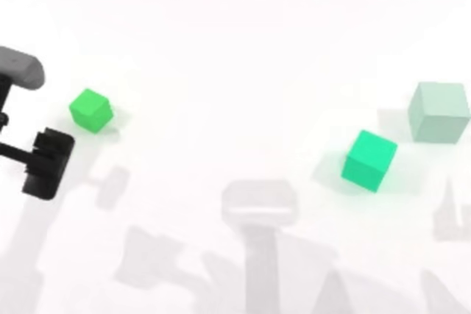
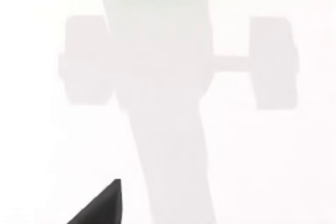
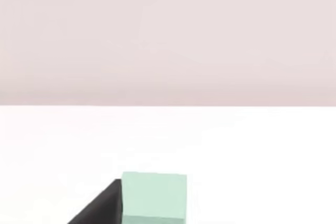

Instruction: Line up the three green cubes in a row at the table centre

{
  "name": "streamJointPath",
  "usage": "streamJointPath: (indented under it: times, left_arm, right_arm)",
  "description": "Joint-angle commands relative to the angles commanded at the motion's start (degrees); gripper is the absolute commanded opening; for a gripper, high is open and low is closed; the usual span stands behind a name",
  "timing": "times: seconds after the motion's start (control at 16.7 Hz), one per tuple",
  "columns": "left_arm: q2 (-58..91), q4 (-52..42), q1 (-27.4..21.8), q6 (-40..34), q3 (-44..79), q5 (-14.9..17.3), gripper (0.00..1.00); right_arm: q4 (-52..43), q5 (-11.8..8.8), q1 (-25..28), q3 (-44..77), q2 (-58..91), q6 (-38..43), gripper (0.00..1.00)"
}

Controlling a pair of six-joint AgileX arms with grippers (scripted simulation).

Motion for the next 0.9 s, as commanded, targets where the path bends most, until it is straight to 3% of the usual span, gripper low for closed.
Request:
streamJointPath:
  times: [0.42,0.9]
  left_arm:
    - [42.47,-23.71,-1.14,6.75,32.98,-1.20,1.00]
    - [66.60,-28.99,0.35,11.13,64.36,-2.83,1.00]
  right_arm:
    - [0.00,0.00,0.00,0.00,0.00,0.00,1.00]
    - [0.00,0.00,0.00,0.00,0.00,0.00,1.00]
